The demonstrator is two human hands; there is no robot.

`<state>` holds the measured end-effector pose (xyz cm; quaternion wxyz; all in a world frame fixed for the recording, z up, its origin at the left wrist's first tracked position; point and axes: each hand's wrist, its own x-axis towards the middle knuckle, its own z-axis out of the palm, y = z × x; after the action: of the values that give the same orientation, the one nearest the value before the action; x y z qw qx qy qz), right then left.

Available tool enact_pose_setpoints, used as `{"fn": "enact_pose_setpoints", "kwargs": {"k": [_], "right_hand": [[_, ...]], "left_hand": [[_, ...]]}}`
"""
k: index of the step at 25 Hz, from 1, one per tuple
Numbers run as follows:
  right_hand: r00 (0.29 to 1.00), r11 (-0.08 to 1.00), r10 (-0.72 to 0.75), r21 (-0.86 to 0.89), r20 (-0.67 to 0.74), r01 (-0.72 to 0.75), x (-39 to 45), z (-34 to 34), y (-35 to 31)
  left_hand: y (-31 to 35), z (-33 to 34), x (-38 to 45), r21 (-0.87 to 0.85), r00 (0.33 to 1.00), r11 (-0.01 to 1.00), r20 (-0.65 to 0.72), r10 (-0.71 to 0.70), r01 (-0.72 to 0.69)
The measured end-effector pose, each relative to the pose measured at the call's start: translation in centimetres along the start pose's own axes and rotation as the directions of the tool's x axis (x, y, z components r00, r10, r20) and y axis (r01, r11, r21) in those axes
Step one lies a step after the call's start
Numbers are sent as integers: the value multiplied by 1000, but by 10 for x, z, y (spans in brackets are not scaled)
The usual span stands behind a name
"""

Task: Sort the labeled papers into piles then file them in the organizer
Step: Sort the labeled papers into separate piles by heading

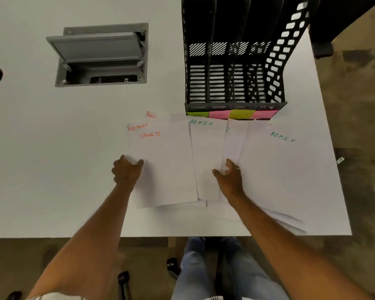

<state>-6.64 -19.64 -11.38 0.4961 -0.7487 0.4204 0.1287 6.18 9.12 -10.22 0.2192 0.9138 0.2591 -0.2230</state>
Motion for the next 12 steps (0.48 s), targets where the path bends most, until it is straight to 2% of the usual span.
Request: {"fn": "enact_pose_setpoints", "kwargs": {"k": [3,6,8,10,12], "right_hand": [[998,996,56,70,-27,-54,-1,22,-6],[998,997,60,55,14,-60,-5,32,-8],[999,1000,26,7,38,-26,-7,35,-5],[998,998,-21,-60,56,24,-8,35,-1],[993,984,-85,-152,76,96,-5,36,2]], "left_hand": [[3,4,7,-22,996,999,79,-45,46],[0,7,7,-218,977,974,211,-16,63],[-4,8,5,-241,971,970,234,53,6],[-5,6,4,-255,968,962,198,154,-100],[-4,3,2,-371,948,914,200,249,-162]]}}
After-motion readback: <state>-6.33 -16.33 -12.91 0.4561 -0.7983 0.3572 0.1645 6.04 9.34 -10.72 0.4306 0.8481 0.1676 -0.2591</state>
